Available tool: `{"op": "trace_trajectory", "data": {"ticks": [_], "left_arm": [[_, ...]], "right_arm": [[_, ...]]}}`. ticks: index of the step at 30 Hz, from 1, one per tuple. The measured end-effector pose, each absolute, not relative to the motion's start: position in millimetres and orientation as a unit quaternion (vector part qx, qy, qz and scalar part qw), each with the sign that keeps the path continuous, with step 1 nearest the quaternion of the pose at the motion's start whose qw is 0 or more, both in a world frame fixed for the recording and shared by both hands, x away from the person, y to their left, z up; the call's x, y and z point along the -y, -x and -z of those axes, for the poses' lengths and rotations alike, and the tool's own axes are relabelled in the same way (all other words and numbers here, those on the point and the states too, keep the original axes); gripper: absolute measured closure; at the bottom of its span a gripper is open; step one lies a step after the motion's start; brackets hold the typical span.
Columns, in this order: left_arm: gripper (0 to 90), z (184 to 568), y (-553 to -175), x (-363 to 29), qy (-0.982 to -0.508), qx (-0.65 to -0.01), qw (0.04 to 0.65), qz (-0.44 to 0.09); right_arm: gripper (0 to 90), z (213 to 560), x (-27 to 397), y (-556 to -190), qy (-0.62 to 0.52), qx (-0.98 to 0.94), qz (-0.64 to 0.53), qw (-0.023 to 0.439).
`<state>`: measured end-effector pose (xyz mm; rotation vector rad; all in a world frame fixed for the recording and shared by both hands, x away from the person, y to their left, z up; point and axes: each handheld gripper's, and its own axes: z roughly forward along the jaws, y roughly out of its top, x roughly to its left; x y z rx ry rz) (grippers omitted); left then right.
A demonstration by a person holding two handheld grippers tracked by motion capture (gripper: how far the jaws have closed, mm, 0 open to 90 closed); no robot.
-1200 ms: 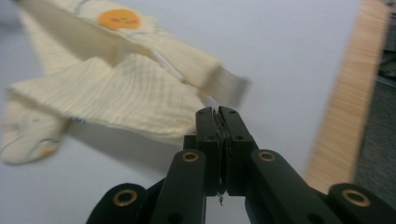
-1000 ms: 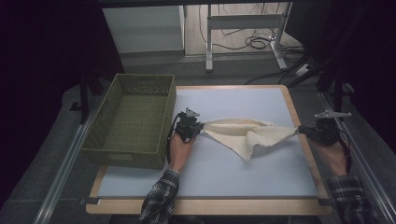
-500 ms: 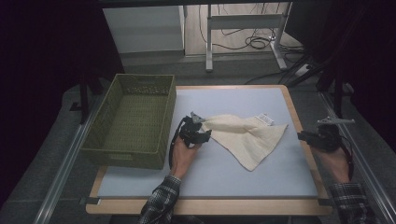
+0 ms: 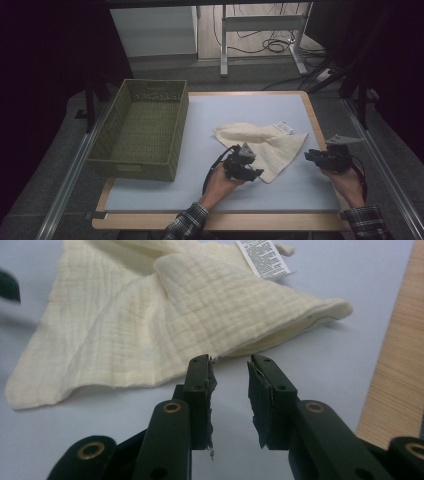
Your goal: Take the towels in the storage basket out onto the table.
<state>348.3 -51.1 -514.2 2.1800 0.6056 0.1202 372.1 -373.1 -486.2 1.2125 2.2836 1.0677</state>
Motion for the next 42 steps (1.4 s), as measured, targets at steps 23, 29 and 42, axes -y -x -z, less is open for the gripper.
{"op": "trace_trajectory", "data": {"ticks": [23, 29, 42], "left_arm": [[86.9, 516.6, -333.8, 43.2, -0.897, -0.207, 0.388, -0.049], [86.5, 515.1, -323.7, 4.2, -0.892, -0.233, 0.385, -0.043], [85.8, 525.4, -312.1, -58.4, -0.881, -0.280, 0.380, -0.042]], "right_arm": [[66.6, 478.2, 392.4, -363.3, -0.448, -0.782, -0.397, 0.174], [66.0, 473.3, 387.3, -362.6, -0.442, -0.784, -0.399, 0.174], [65.6, 475.0, 369.0, -349.7, -0.420, -0.798, -0.403, 0.155]]}}
